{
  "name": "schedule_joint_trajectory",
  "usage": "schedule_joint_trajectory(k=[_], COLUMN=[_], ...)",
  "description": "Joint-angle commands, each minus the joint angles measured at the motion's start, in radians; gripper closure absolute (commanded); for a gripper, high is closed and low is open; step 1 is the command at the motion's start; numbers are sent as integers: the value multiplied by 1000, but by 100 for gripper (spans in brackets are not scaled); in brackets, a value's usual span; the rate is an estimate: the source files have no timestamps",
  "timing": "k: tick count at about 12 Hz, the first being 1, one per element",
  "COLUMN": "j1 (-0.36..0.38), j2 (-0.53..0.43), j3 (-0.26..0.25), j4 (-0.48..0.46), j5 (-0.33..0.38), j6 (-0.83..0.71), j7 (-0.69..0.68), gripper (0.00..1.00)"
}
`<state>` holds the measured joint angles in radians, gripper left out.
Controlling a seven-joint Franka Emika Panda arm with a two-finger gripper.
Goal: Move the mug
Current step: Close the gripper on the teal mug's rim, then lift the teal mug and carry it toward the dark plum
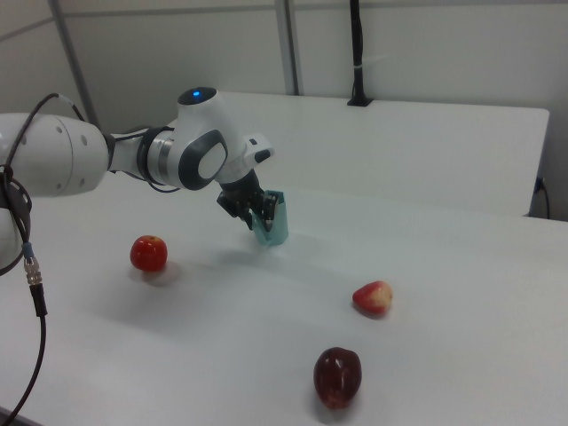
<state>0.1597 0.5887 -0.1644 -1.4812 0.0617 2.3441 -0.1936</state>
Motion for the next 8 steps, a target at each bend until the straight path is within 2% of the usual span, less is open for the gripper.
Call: schedule_joint_trajectory(k=[1,4,8], j1=[6,8,9], j2=[-4,-9,-16], j3=[-9,-9,-9], j4=[-8,-22,-28], j5=[-11,-11,-11], j6=[21,21,18], j7=[-21,-20,-17], gripper=[65,73,75])
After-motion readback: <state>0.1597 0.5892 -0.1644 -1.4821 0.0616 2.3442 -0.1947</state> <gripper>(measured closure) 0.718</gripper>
